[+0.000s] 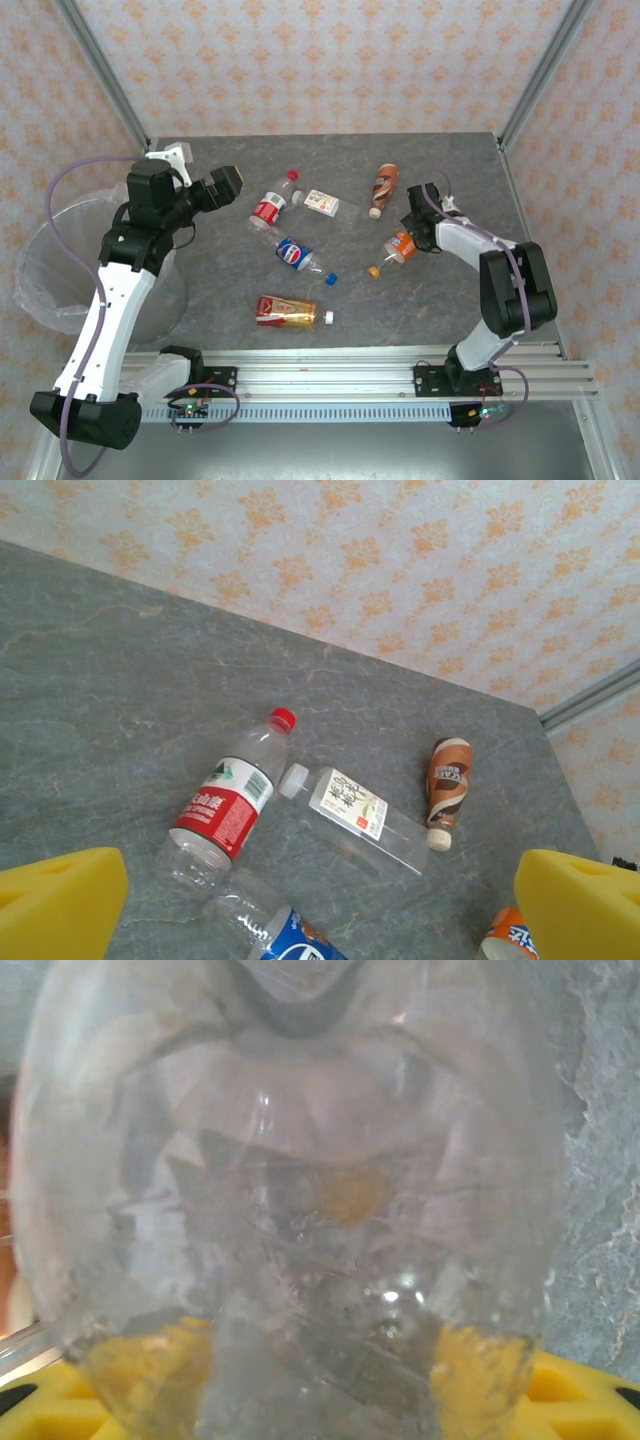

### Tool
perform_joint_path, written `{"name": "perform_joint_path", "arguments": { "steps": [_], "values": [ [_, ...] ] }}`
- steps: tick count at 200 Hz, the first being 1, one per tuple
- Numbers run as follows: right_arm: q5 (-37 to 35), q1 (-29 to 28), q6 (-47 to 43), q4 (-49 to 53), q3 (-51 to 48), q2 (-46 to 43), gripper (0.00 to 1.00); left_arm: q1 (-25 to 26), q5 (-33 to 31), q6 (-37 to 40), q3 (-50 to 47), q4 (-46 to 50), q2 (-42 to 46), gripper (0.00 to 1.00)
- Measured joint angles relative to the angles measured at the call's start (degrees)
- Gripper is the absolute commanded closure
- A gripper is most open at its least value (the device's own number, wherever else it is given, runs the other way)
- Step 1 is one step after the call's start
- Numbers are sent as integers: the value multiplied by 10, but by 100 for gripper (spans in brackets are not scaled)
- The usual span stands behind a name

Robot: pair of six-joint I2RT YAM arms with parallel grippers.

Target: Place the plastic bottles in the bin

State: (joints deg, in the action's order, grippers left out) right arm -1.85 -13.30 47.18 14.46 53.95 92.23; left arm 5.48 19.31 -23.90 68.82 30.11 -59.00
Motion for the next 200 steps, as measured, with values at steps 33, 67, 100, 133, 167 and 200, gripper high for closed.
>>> {"name": "perform_joint_path", "arguments": {
  "steps": [33,67,100,133,167,200],
  "values": [
    [50,0,-50,-73,-28,-41,58,7,17,0,-4,-11,-9,0],
    [95,0,-74,-149,-67,-70,58,17,30,0,-10,-17,-23,0],
    [147,-5,-96,-226,-102,-95,59,35,41,-2,-13,-36,-38,0],
    [189,-33,-122,-285,-108,-116,59,64,49,-18,-28,-77,-61,0],
    [204,-54,-132,-315,-107,-132,60,102,54,-22,-35,-106,-95,0],
    [207,-59,-128,-321,-93,-134,61,136,57,-21,-47,-150,-111,0]
  ]
}}
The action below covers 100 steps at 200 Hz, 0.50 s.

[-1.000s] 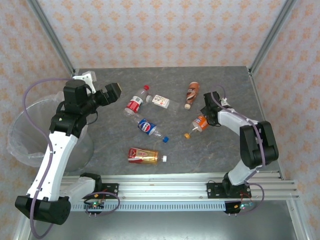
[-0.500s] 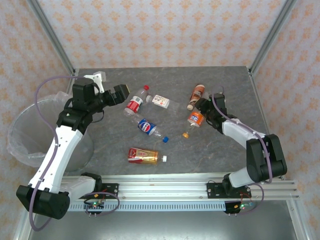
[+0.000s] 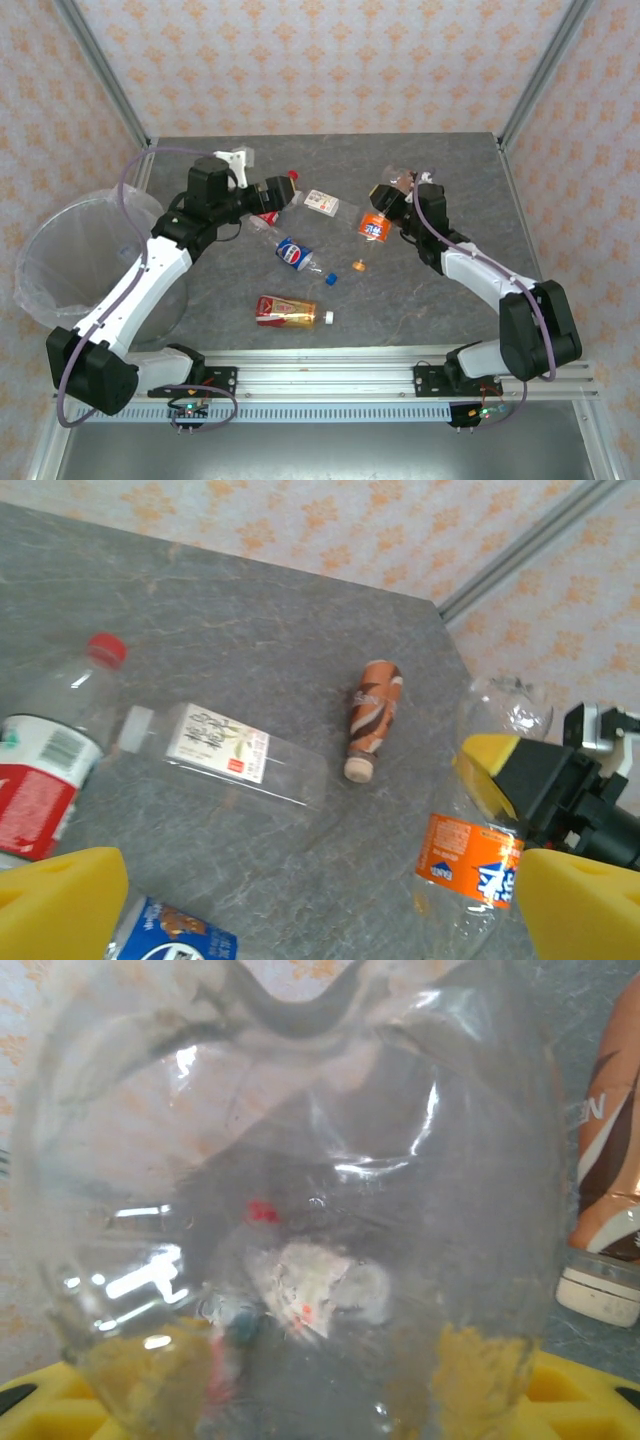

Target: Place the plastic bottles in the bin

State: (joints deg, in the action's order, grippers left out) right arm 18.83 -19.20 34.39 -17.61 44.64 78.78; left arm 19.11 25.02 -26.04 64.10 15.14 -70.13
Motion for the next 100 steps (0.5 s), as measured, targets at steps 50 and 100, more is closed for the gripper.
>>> {"name": "perform_joint_path", "arguments": {
  "steps": [50,100],
  "values": [
    [33,-13,18,0,53,-4,60,71,32,30,2,-40,-44,0],
    [72,-39,30,0,103,-5,60,125,92,77,47,-39,-119,0]
  ]
}}
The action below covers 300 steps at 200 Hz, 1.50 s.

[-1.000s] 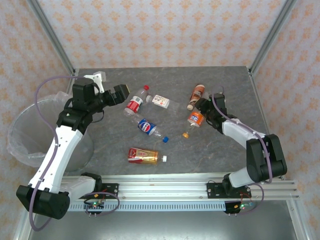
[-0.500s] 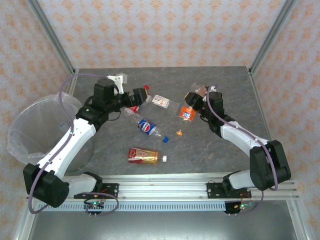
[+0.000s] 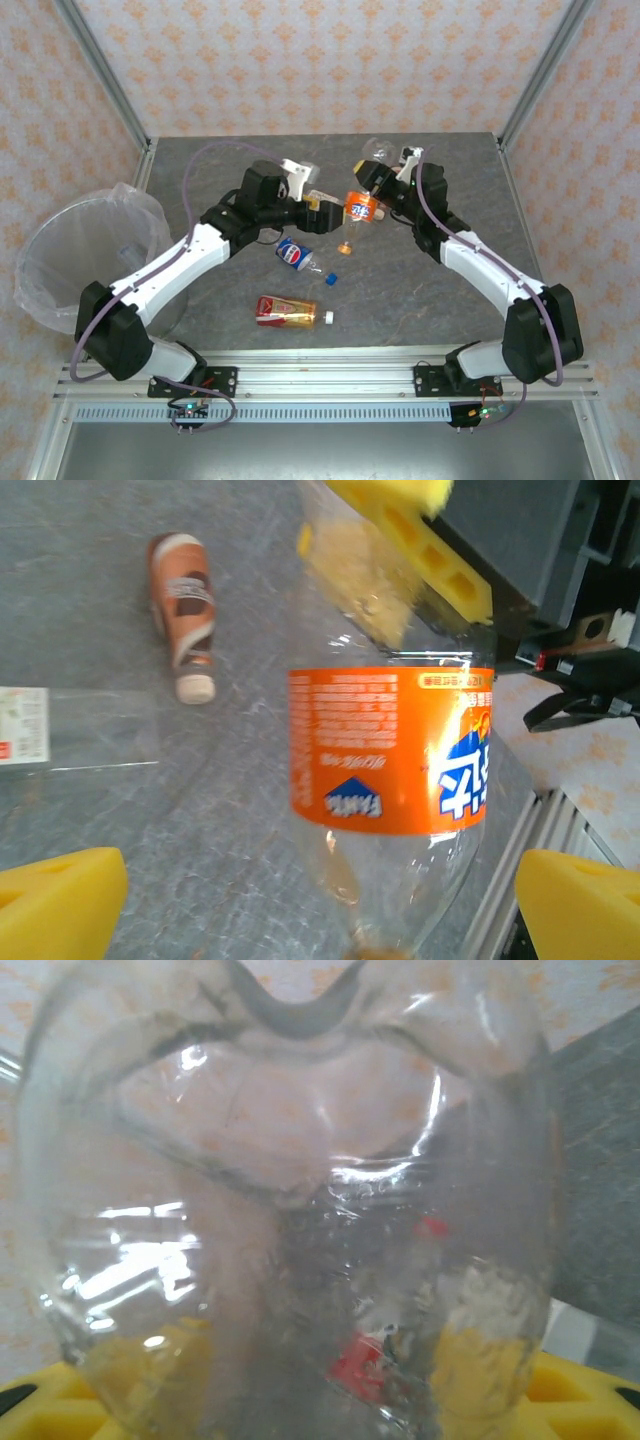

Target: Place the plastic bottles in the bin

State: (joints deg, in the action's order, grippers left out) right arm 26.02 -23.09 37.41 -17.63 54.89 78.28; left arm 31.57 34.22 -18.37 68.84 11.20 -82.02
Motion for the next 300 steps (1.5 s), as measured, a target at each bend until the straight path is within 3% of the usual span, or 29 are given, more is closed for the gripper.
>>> {"name": "perform_joint_path", "arguments": {
  "steps": [43,101,167,205,277,300],
  "values": [
    [-16,-46,17,1,17,0,60,11,2,0,7,-15,-17,0],
    [-22,-52,42,8,55,14,61,19,-2,18,21,-16,-24,6],
    [-16,-61,54,9,71,34,61,26,9,22,25,-16,-43,36],
    [-16,-61,55,7,71,35,59,26,7,19,25,-16,-43,39],
    [-24,-62,54,8,71,33,36,26,-4,18,25,-17,-42,40],
    [-38,-64,54,10,70,28,20,28,-15,18,25,-17,-41,40]
  ]
}}
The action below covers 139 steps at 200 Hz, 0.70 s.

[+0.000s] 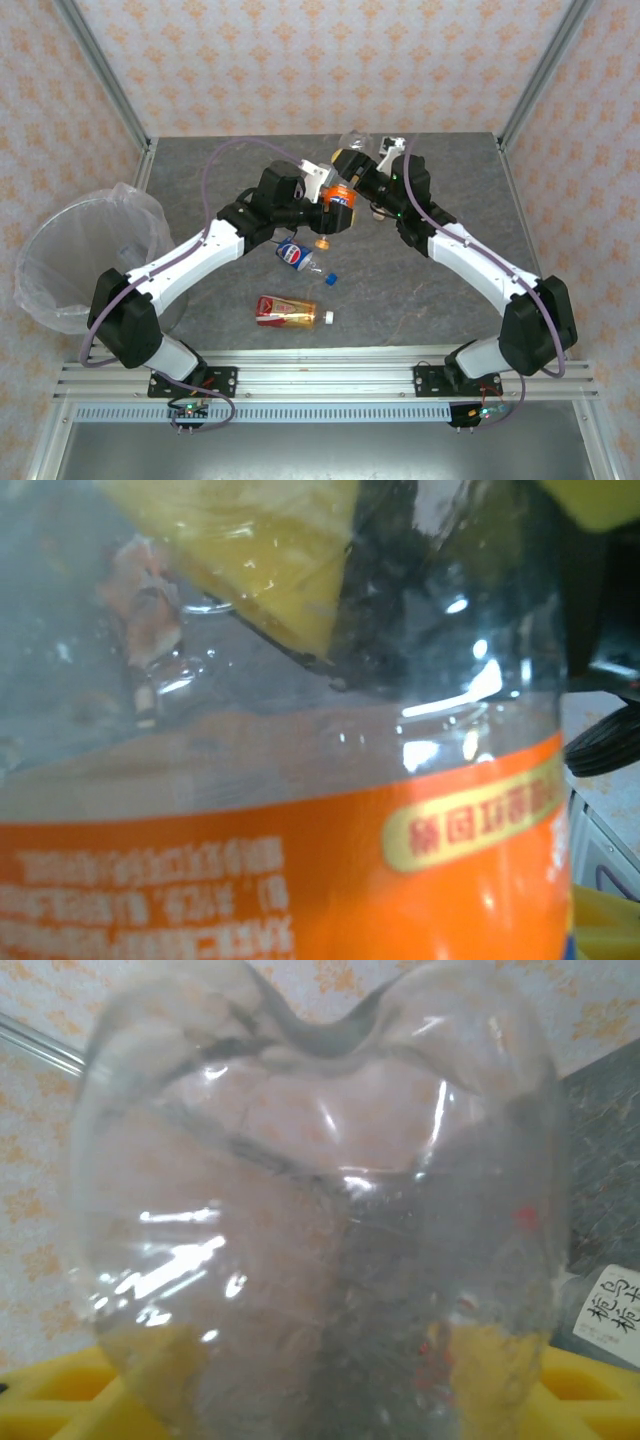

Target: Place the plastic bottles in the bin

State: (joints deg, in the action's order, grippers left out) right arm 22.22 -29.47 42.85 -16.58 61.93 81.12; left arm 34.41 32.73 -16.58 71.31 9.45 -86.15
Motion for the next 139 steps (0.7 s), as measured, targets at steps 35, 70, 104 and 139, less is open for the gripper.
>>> {"name": "perform_joint_path", "arguments": {
  "steps": [35,70,104,139],
  "values": [
    [-31,0,-11,17,-1,-5,1,1,-19,0,-1,-8,2,41],
    [-63,-1,-20,28,-8,-13,1,5,-40,0,-2,-9,2,42],
    [-105,2,-19,39,-21,-39,1,-3,-93,-13,-7,0,2,42],
    [-137,17,-20,62,-26,-46,1,-12,-143,-22,-7,8,2,42]
  ]
}}
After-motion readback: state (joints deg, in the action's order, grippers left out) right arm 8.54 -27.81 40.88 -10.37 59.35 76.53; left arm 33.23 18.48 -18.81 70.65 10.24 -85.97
